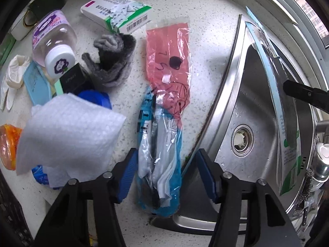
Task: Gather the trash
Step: 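Close the left tool on the pink bag with blue toothbrush wrapper, then carry the DARLIE card and pink bag down toward the red basin with both tools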
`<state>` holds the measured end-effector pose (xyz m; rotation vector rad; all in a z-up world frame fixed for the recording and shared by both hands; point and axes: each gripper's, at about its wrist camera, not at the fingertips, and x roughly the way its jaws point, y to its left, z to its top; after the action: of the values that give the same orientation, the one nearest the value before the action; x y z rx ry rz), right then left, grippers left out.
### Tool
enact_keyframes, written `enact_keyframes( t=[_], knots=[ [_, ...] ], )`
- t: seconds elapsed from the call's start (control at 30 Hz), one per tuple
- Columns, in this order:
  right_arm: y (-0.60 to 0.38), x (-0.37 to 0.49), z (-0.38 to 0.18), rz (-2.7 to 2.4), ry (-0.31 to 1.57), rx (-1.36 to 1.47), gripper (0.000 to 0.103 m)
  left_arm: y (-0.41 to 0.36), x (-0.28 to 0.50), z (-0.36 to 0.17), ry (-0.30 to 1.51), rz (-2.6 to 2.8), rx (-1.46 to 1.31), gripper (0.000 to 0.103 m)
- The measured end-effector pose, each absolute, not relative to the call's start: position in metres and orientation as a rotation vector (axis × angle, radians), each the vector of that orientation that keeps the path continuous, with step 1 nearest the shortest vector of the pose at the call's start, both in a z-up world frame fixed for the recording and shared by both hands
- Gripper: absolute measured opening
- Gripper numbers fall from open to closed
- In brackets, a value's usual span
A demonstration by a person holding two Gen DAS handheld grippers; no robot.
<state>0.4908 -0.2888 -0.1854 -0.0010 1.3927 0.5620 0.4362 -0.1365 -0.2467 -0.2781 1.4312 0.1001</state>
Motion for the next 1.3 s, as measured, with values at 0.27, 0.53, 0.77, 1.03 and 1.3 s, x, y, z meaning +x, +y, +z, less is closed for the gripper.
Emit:
enact_keyframes(
  t=[0.27, 0.53, 0.77, 1.03, 1.3],
  knots=[
    [-0.283, 0.487, -0.189, 0.585, 1.408, -0.009, 0.020, -0.139, 0.447, -0.245, 1.428, 0.043, -0.303, 0.015],
    [-0.270, 0.466, -0.181, 0.601, 1.400, -0.032, 0.020, -0.155, 0.441, -0.222, 1.374, 0.023, -0.240, 0.010],
    [-0.259, 0.439, -0.162, 0.594, 1.359, -0.075, 0.020, -0.156, 0.412, -0.181, 1.296, 0.007, -0.216, 0.010],
    [-0.252, 0.398, -0.140, 0.599, 1.315, -0.117, 0.020, -0.127, 0.369, -0.152, 1.217, 0.014, -0.192, 0.010],
    [-0.246, 0.345, -0.111, 0.568, 1.231, -0.136, 0.019, -0.097, 0.304, -0.118, 1.155, -0.016, -0.136, 0.009]
  ],
)
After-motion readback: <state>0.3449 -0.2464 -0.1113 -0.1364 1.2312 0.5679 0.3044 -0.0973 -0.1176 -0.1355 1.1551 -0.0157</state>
